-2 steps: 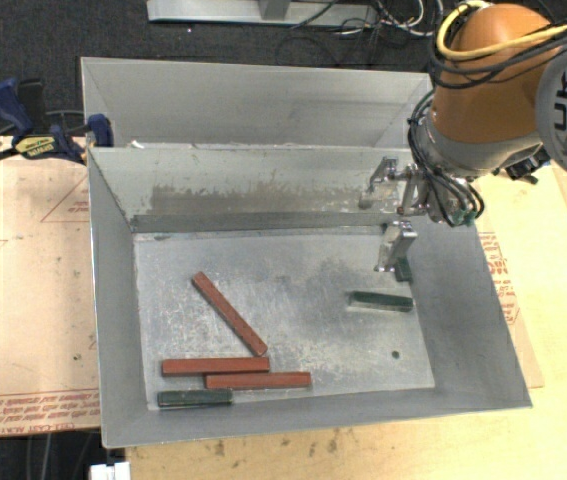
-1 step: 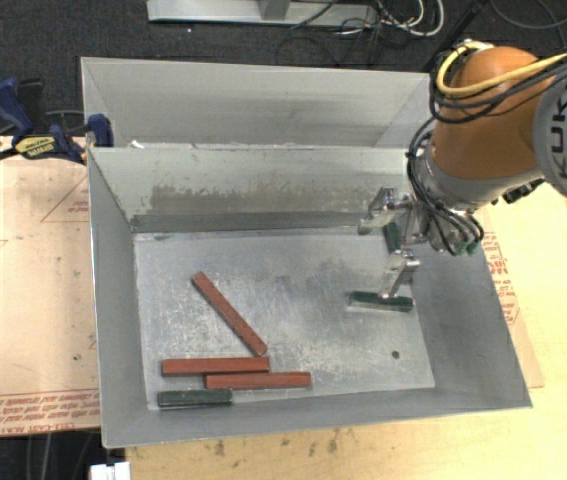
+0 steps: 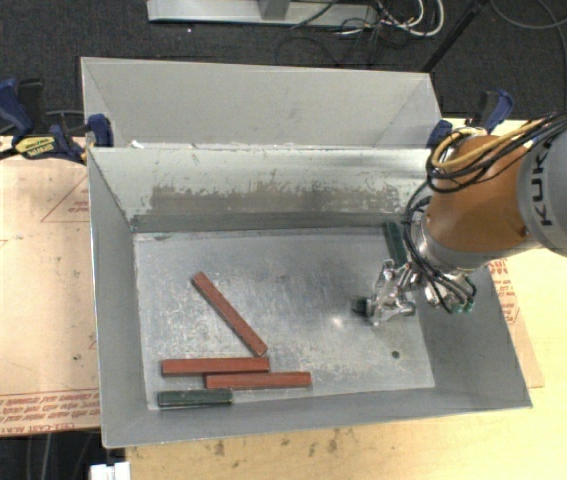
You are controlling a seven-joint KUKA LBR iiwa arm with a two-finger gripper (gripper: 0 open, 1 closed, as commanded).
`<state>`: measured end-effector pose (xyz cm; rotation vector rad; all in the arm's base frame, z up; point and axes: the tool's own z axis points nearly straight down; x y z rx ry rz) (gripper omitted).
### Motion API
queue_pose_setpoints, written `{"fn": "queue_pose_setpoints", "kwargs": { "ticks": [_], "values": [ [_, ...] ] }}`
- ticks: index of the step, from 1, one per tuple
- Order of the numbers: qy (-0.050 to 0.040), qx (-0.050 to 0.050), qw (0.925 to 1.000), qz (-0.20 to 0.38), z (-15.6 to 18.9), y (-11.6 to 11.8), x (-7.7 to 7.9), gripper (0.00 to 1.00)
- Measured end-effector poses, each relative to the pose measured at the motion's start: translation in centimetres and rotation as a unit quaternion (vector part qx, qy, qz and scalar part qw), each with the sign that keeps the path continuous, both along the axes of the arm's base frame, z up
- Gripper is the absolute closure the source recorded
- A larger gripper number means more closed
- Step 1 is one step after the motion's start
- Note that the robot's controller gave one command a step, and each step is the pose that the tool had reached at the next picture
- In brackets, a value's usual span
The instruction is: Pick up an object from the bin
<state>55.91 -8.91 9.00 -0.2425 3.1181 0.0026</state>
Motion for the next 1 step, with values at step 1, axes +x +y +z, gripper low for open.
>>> {"fn": "queue_pose_setpoints", "kwargs": {
  "ticks": [1],
  "values": [
    [0.0056, -0.001, 1.0, 0.0, -0.61, -0.14, -0.44, 0.0]
  ]
}}
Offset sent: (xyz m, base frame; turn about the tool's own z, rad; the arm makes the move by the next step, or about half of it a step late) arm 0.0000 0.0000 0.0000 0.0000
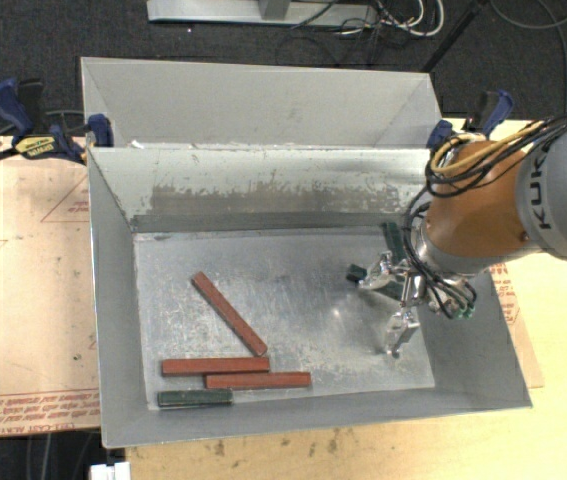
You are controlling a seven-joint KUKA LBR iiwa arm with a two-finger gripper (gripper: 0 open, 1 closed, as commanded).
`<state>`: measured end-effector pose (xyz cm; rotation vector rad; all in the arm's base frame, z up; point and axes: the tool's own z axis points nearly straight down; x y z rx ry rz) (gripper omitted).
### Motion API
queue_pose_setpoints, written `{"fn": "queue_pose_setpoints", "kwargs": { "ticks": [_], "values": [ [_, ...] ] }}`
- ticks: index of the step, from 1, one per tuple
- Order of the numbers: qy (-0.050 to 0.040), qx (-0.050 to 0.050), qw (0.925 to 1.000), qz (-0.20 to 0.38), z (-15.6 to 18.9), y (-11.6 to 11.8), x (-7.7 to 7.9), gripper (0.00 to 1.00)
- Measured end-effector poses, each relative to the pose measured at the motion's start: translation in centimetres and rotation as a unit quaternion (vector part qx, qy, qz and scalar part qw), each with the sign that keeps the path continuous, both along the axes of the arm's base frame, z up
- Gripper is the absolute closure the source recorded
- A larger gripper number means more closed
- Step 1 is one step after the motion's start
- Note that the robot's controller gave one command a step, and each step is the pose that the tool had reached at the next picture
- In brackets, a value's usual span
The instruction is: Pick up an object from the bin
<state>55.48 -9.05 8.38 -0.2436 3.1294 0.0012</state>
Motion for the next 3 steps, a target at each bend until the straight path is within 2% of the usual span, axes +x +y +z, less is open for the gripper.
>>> {"fn": "queue_pose_setpoints", "kwargs": {
  "ticks": [1, 2, 3],
  "values": [
    [0.0003, 0.0, 1.0, 0.0, 0.0, 0.0, 0.0, 0.0],
    [-0.0008, -0.002, 0.9999, 0.015, -0.6, 2.2, 2.4, 0.0],
    [-0.0023, 0.002, 1.0, -0.007, -0.6, -1.4, 8.3, 0.0]
  ]
}}
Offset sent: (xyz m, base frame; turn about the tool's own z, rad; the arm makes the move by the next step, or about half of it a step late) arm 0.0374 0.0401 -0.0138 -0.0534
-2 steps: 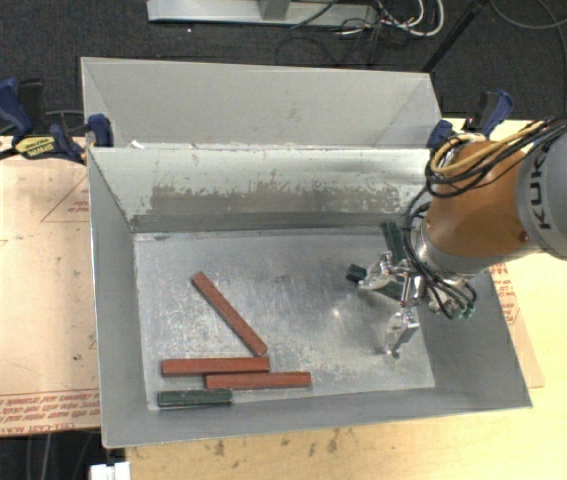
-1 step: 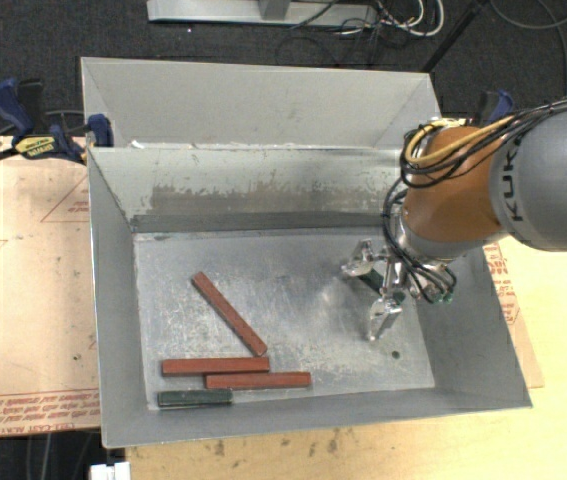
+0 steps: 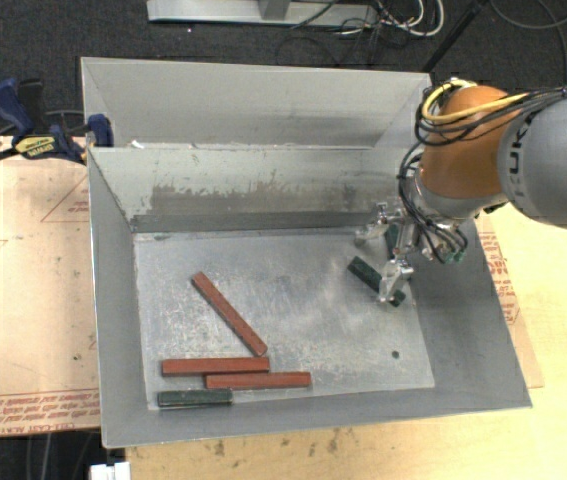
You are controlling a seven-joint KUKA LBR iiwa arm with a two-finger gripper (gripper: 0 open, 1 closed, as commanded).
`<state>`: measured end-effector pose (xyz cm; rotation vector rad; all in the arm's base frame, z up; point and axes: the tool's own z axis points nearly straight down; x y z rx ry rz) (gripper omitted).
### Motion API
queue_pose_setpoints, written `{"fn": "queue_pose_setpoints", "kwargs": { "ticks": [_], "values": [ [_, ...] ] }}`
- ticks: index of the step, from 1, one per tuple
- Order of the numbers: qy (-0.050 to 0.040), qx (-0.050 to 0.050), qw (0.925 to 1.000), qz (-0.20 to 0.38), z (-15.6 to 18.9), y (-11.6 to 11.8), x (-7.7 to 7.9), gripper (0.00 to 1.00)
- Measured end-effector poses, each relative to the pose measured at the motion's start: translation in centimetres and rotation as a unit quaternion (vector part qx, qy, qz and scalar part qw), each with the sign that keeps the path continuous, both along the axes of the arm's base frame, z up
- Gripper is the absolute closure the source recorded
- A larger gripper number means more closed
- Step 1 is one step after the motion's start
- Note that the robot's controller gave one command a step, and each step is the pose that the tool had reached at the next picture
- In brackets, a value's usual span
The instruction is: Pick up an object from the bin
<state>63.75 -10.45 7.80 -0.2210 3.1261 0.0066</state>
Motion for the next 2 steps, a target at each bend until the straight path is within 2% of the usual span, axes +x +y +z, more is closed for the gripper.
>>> {"fn": "queue_pose_setpoints", "kwargs": {
  "ticks": [1, 2],
  "values": [
    [0.0058, -0.002, 0.9991, -0.042, 4.5, -1.4, 0.0, 0.0],
    [-0.0009, -0.002, 0.9988, 0.049, -0.2, -1.9, -2.4, 1.0]
  ]
}}
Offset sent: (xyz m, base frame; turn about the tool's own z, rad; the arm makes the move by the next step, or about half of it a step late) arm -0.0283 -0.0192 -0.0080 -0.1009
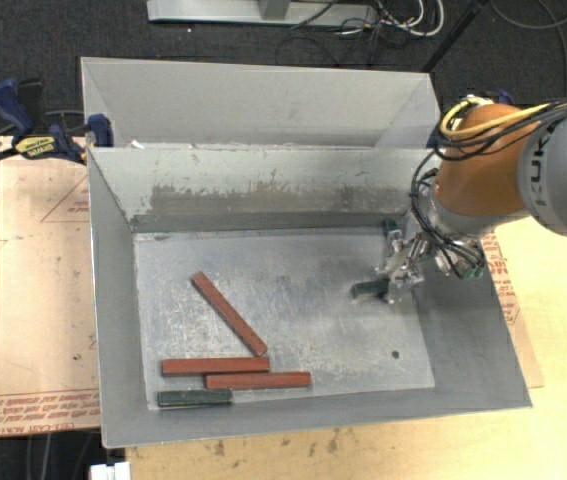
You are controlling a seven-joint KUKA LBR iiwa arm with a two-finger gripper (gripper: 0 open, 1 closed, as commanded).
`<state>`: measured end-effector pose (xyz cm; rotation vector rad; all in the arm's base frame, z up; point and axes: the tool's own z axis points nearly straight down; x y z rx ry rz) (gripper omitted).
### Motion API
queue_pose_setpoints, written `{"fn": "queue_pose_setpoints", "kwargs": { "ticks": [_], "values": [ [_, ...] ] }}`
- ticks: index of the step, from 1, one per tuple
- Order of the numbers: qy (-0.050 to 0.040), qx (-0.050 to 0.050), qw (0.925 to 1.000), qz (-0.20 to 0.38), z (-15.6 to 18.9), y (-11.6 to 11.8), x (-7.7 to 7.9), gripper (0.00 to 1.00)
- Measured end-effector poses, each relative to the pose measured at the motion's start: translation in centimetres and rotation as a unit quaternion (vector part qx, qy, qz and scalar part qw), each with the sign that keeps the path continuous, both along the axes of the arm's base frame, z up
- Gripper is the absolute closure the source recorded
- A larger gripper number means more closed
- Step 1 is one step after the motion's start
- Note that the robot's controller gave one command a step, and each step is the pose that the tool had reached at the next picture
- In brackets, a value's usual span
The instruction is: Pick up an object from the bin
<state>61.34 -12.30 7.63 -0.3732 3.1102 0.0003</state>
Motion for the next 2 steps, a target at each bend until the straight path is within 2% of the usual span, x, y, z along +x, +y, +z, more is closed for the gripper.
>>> {"fn": "queue_pose_setpoints", "kwargs": {
  "ticks": [1, 2],
  "values": [
    [0.0, 0.0, 1.0, 0.0, 0.0, 0.0, 0.0, 1.0],
    [-0.0003, -0.001, 0.9999, 0.016, 16.7, 1.7, 2.3, 1.0]
  ]
}}
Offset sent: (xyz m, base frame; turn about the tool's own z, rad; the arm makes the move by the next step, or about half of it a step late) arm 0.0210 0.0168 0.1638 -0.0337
